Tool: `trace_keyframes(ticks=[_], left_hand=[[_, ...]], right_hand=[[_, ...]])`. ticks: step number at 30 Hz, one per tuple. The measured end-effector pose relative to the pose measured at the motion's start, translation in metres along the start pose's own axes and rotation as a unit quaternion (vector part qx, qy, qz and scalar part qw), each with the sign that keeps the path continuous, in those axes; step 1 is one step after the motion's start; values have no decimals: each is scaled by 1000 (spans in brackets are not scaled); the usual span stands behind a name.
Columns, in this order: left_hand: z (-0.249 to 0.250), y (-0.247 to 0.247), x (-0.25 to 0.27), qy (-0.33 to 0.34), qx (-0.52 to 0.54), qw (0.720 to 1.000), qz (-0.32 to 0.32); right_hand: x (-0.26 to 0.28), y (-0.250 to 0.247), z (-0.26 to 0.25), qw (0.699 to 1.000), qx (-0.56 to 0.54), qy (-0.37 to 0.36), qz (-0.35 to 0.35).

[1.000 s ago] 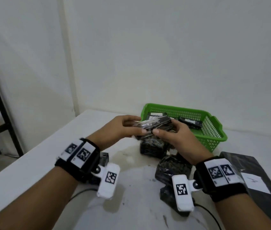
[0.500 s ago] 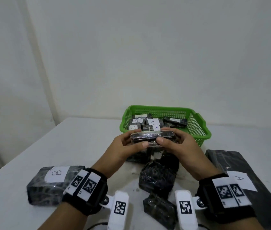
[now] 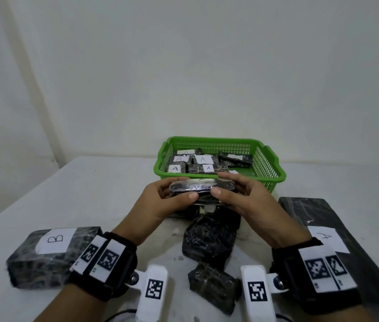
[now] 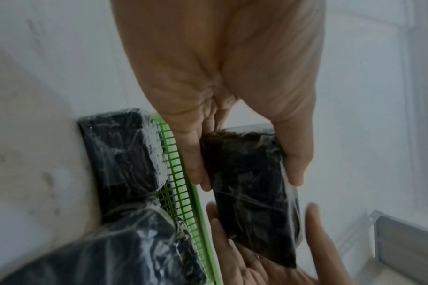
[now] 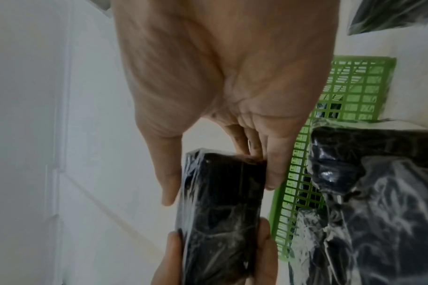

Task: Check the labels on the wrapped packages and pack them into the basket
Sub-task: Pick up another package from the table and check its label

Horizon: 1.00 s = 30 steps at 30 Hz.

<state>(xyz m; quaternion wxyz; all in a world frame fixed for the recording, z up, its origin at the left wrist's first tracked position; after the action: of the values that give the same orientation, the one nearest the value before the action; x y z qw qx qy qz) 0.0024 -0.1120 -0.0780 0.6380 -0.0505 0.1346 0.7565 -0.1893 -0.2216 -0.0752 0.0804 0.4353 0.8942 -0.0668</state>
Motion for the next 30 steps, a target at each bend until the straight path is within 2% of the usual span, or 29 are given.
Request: trace_keyframes(ticks=[3, 8, 11, 16, 20, 24, 27, 30], left_hand=[[-4, 1, 1, -15, 30, 999, -18], [-6, -1, 2, -15, 59, 998, -1], [-6, 0, 2, -30, 84, 996, -5], [-5, -1, 4, -4, 86, 996, 16], [-4, 5, 7, -12, 79, 997, -9], [0, 4, 6, 2, 98, 995, 9], [1, 5, 7, -6, 100, 995, -17], [4, 1, 7, 9, 79, 997, -5]], right_hand=[[2, 2, -1, 1000, 14, -9, 10], [4, 2, -2, 1000, 13, 13, -6], [5, 3, -3, 1000, 11, 13, 8], [7, 7, -2, 1000, -1, 9, 7], [9, 8, -6, 1000, -8, 1, 15], [9, 4, -7, 1000, -9, -8, -1], [9, 1, -9, 1000, -12, -22, -2], [9, -1, -10, 999, -22, -24, -12]])
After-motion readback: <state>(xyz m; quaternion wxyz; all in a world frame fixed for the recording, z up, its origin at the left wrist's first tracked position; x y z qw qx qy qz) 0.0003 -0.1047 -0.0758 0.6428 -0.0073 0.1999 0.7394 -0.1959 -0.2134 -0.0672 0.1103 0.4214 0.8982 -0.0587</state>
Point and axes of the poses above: each hand's wrist, its own x-axis away from the middle knuckle, its own y-axis out of the palm, z = x × y, the point moved 2 cm from there along -x, towards the middle knuckle, and after that the axes turned 5 degrees about x, right-handed, at the moved point
